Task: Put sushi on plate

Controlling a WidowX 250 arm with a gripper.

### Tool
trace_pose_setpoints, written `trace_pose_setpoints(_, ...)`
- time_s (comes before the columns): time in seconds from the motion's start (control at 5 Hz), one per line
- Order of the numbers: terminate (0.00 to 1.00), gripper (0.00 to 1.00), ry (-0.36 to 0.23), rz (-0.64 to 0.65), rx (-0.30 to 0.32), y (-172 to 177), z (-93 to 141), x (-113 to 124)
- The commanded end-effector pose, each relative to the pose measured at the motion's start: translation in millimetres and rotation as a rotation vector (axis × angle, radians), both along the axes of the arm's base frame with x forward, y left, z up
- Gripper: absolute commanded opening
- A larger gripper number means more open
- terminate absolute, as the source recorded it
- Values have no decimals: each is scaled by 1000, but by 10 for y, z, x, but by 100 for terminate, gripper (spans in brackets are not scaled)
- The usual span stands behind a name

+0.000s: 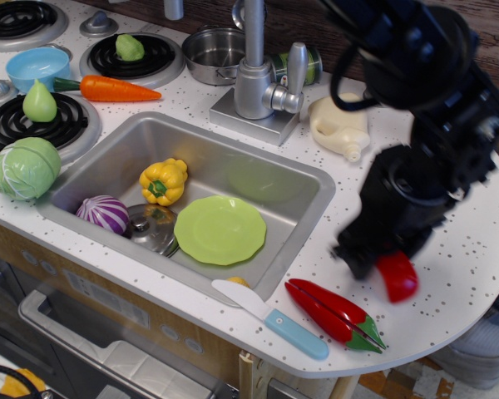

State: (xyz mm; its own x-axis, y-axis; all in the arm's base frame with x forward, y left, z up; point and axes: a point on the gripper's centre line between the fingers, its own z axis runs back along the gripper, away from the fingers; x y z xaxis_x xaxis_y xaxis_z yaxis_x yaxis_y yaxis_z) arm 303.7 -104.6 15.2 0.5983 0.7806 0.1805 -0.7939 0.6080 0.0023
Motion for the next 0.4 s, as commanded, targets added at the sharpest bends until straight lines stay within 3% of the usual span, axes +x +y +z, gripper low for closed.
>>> trace_pose_setpoints(0.0,0,0,-51,-155,84,743,261,242)
trace_pose_setpoints(0.2,0,0,-128,-199,186,1223,130,339)
